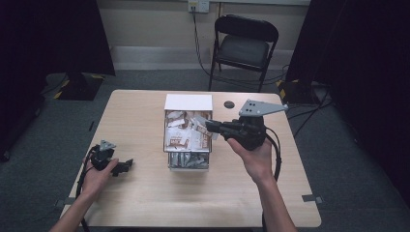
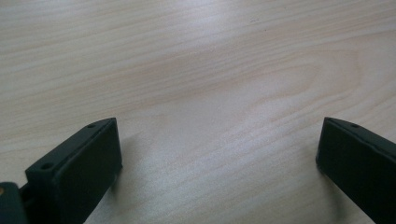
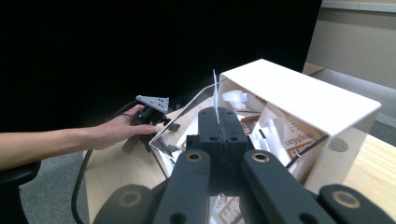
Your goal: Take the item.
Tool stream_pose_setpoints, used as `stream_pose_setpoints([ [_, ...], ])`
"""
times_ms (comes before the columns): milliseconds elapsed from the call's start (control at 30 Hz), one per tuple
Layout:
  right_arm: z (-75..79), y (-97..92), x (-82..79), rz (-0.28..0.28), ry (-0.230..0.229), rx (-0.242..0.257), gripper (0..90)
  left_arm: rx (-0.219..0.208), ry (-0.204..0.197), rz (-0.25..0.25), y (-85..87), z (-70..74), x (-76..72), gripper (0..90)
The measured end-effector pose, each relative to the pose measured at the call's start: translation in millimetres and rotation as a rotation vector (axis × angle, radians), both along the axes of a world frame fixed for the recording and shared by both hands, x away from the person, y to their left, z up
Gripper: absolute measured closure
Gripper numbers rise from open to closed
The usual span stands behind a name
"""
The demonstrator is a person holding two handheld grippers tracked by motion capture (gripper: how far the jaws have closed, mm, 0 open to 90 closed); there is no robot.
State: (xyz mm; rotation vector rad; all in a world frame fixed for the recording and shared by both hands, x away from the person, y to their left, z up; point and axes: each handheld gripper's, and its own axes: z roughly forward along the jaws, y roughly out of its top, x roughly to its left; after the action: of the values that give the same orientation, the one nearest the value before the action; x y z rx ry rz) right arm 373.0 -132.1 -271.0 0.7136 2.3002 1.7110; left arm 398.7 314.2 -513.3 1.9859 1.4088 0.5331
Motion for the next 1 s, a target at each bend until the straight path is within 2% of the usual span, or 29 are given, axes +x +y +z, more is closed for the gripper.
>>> stream_pose_setpoints([
  [367, 4.9, -17.2, -6.3, -0.041, -0.006, -0.004, 90.0, 0.002, 0.001, -0.002, 0.2, 0.1, 0.0, 0.0],
  [533, 8.7, -31.6, -11.2, -0.063, -0.019, 0.016, 90.0, 0.000, 0.000, 0.000, 0.0, 0.0, 0.0, 0.0],
  [1000, -2.0, -57.1, -9.4, -0.116, -0.001, 0.023, 90.0, 0.000, 0.001, -0.001, 0.0, 0.0, 0.2, 0.0],
])
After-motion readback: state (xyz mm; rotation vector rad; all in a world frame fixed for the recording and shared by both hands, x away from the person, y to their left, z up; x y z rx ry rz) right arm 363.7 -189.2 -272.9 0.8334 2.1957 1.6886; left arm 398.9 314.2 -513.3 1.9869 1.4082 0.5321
